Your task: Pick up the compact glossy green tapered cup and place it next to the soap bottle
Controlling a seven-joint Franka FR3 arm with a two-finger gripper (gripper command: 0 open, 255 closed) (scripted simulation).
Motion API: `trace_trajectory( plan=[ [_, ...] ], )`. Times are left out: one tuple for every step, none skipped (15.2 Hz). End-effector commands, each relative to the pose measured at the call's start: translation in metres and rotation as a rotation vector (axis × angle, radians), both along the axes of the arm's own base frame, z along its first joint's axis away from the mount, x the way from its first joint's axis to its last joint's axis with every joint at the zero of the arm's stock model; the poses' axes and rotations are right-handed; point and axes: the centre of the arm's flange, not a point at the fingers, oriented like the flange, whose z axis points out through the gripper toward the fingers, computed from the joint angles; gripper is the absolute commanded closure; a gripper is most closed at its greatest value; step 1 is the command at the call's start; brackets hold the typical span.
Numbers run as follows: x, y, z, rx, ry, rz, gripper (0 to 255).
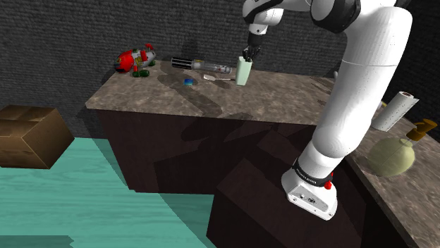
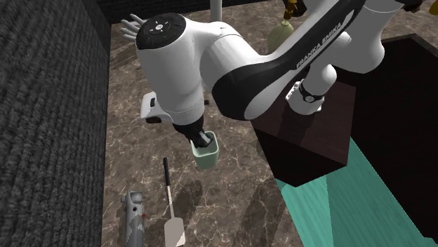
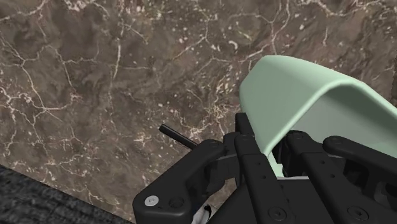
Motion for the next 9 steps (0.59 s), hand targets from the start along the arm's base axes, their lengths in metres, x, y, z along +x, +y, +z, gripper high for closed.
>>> trace_trajectory(
  plan=[
    [0.001, 0.000, 0.012, 0.000, 0.000, 0.000, 255],
    [0.001, 0.000, 0.017, 0.000, 0.000, 0.000, 255],
    [0.001, 0.000, 0.022, 0.000, 0.000, 0.000, 255],
    [0.001, 0.000, 0.028, 0.000, 0.000, 0.000, 255],
    [0.001, 0.000, 0.033, 0.000, 0.000, 0.000, 255],
    [0.001, 0.000, 0.038, 0.000, 0.000, 0.000, 255],
    [0.001, 0.000, 0.044, 0.000, 0.000, 0.000, 255],
    [0.001, 0.000, 0.049, 0.000, 0.000, 0.000, 255],
    [0.001, 0.000, 0.054, 0.000, 0.000, 0.000, 255]
  ],
)
